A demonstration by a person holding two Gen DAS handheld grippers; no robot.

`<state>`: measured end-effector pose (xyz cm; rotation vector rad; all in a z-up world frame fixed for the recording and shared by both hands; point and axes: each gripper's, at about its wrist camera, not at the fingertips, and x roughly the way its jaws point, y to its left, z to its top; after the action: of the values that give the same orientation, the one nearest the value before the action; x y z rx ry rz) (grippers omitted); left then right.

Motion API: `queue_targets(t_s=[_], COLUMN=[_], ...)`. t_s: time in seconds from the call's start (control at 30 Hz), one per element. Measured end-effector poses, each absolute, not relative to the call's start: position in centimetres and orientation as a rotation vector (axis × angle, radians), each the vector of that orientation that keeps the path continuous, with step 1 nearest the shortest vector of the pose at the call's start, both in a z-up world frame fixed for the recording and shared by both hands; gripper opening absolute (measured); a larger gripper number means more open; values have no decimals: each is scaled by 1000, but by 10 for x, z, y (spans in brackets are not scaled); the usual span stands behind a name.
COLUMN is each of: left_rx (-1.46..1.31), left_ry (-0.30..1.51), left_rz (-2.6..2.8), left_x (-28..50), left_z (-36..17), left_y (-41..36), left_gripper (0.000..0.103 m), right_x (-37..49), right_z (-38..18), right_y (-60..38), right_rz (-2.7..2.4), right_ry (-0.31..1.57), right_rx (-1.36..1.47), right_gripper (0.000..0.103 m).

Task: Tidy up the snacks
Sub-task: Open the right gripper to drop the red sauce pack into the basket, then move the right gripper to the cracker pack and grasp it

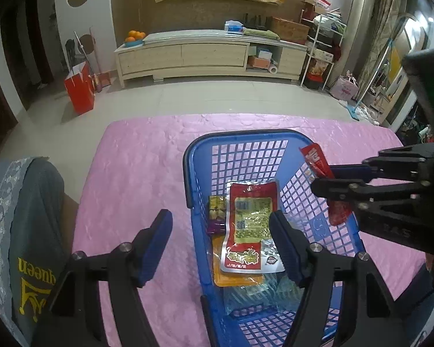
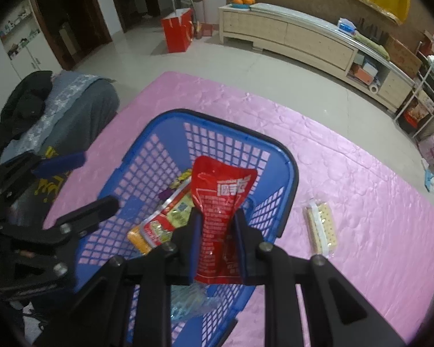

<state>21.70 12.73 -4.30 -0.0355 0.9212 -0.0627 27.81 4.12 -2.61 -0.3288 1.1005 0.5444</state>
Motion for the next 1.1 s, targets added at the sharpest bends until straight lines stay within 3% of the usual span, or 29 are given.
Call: queue_targets(t_s=[0.1,0.33,0.37,0.5,0.53,0.57,0.73,0.8,0.9,1.1], left_rx=[-26,-28,-22,-26,-21,-12,10,3,1,17], left_ry=[915,911,909,904,896,891,910,920,927,948], left_rz=[-59,-57,-54,-53,-62,-66,-73,-83,-101,-96], left_x=[218,214,214,213,212,212,219,225,231,247], left_z=[-43,-46,-46,-44,-44,-44,-46,-48,-49,-53], left_y=[126,123,122,121,120,119,109,105,95,73], left_gripper=[67,67,67,69,74,87,93,102,102,102], right_x=[281,278,277,277,278,278,282,286,292,302], right_z=[-31,-32,-29,-19,-17,-14,-8,-8,-9,-20], right_y=[45,40,37,22,19,13,-14,-25,-43,-66], right_rz=[534,517,514,508,506,497,456,440,419,407], right_ry=[1103,1090,1084,1073,1072,1066,1057,1057,1060,1061], right_rx=[-346,-363,-360,-315,-308,-301,-276,-264,-245,-255], right_gripper=[26,73,75,76,76,76,76,76,77,88])
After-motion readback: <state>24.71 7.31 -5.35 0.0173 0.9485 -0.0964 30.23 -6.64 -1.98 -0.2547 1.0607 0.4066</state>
